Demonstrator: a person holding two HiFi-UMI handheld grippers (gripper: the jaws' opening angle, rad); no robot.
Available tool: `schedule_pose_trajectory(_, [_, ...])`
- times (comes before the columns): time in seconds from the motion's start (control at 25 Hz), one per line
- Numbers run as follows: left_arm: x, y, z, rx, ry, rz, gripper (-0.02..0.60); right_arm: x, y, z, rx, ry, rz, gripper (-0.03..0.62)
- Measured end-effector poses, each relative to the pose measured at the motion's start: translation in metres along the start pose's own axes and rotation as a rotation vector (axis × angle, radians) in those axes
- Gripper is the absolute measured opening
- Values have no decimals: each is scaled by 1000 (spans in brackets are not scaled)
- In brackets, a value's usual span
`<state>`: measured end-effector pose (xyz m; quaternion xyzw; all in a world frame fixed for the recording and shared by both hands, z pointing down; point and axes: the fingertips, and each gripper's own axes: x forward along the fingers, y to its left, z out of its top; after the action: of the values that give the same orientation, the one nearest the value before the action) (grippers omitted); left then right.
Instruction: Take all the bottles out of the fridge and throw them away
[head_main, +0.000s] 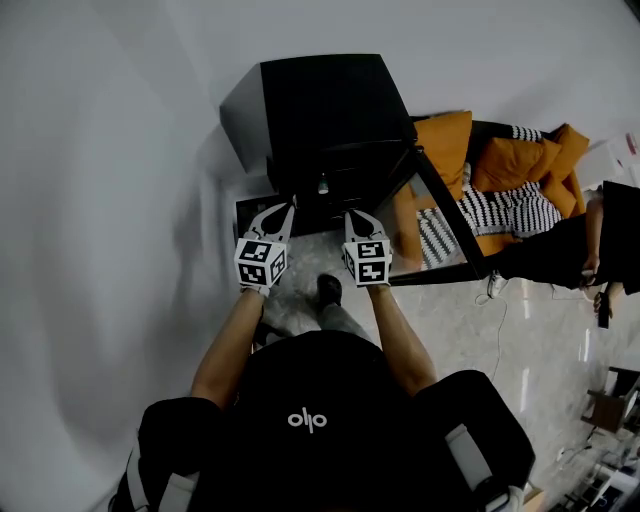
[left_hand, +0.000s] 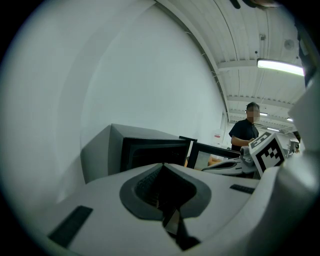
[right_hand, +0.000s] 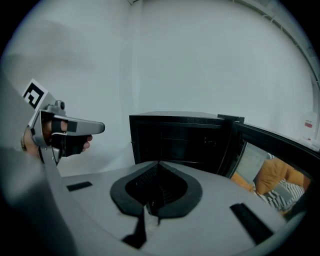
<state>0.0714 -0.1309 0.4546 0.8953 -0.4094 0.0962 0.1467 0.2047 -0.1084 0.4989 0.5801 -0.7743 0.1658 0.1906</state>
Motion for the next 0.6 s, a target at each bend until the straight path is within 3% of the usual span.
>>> schedule_pose_trajectory(0.6, [7,7,-22,-12,31,5,0,43,-7,-40,14,33,1,11])
